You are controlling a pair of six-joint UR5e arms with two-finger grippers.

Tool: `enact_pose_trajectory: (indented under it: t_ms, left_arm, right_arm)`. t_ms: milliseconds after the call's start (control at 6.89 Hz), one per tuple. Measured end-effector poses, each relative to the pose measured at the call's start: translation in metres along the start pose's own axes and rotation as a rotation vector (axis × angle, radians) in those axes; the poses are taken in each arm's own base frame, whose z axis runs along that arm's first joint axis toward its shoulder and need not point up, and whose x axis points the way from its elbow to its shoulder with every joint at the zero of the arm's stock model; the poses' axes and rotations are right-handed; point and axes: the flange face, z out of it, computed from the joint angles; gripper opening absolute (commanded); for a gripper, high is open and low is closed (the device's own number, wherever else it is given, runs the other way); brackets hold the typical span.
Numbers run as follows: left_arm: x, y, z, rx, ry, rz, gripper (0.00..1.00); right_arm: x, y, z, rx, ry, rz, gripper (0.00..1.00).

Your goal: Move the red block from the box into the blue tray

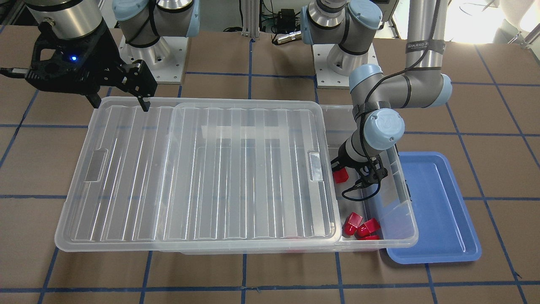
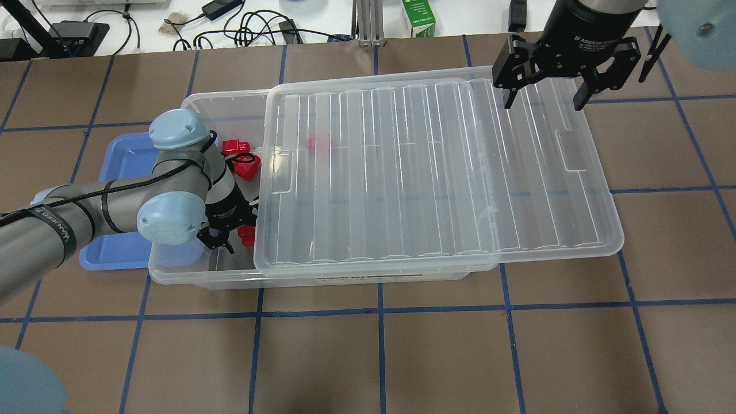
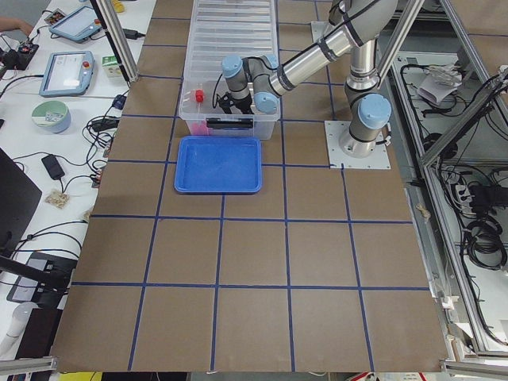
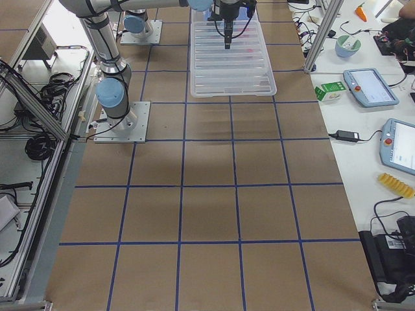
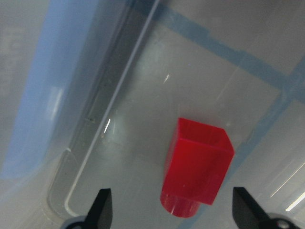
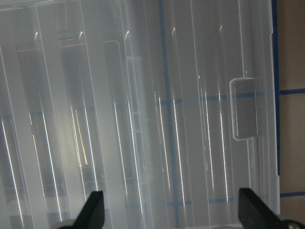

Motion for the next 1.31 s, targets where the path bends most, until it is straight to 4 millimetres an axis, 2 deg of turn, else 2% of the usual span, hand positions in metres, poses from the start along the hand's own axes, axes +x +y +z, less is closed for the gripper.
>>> enact_pose_trajectory:
  t_ms: [435, 725, 870, 1160, 1305]
  left_arm:
    - [0.000, -0.001, -0.013, 0.027, 0.014, 0.008, 0.00]
    - [-0.001, 0.002, -0.042, 0.064, 0.026, 0.020, 0.00]
    - [-0.002, 0.002, -0.070, 0.076, 0.028, 0.032, 0.00]
    - [-0.005, 0.000, -0.159, 0.083, 0.022, 0.100, 0.00]
    - [-0.014, -0.005, -0.201, 0.089, 0.022, 0.147, 0.00]
  right_arm:
    - [0.000, 0.000, 0.001, -0.003, -0.004, -0.001, 1.00]
    - [0.000, 0.000, 0.001, -0.003, -0.001, -0.001, 1.00]
    - [0.000, 0.000, 0.001, -0.003, 0.001, -0.001, 1.00]
    - [0.000, 0.000, 0.001, -0.003, 0.001, -0.001, 1.00]
    - [0.000, 0.000, 0.001, -0.003, 0.002, -0.001, 1.00]
